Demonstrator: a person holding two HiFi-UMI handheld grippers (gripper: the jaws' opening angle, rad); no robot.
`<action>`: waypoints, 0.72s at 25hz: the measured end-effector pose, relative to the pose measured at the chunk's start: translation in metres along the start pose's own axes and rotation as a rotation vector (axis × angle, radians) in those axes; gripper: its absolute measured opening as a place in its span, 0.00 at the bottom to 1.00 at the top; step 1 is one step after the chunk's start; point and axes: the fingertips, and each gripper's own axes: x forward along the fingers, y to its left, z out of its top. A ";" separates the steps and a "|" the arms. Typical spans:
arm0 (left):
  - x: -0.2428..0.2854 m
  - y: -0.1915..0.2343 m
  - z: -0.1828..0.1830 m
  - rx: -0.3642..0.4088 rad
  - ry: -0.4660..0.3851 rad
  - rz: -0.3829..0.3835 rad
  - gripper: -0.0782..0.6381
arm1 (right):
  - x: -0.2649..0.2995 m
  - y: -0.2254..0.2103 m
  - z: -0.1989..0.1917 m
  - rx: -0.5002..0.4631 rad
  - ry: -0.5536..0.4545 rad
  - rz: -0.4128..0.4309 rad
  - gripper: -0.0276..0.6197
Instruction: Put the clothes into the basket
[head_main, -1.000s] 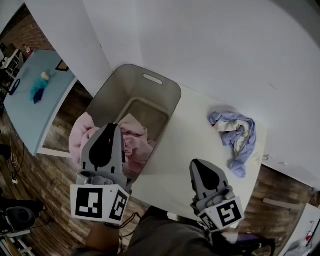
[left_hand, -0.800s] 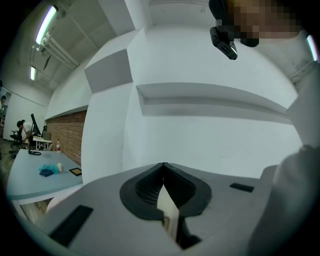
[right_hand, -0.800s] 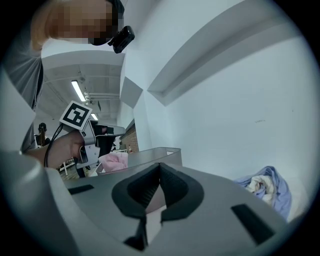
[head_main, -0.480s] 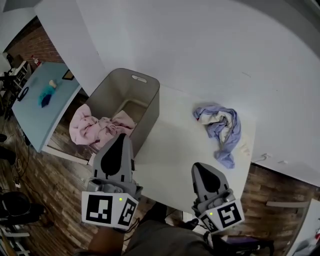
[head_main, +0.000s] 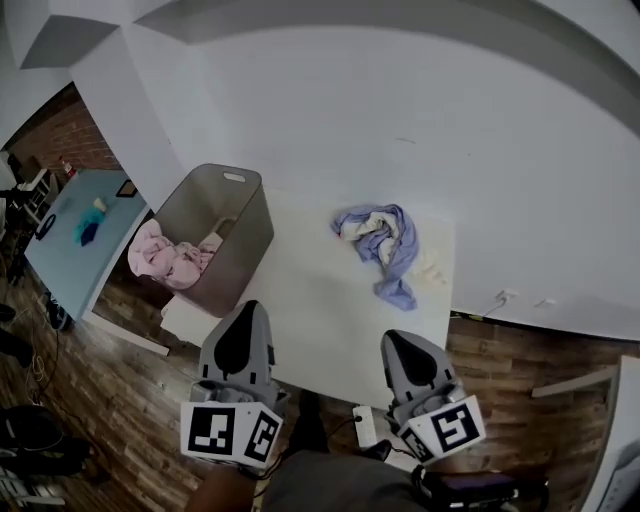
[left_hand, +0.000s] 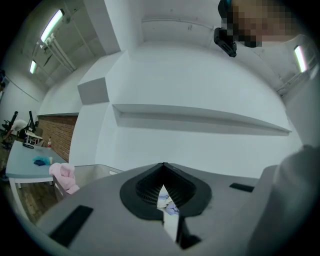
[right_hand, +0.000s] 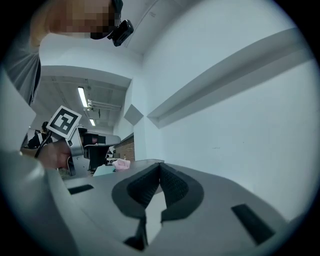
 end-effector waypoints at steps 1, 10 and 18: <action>-0.005 -0.014 0.000 0.008 -0.003 -0.022 0.12 | -0.012 -0.003 0.003 -0.004 -0.015 -0.013 0.05; -0.033 -0.110 -0.001 0.020 -0.066 -0.113 0.12 | -0.111 -0.037 0.015 -0.030 -0.054 -0.118 0.05; -0.015 -0.149 -0.004 0.014 -0.064 -0.166 0.12 | -0.145 -0.069 0.017 -0.025 -0.057 -0.210 0.05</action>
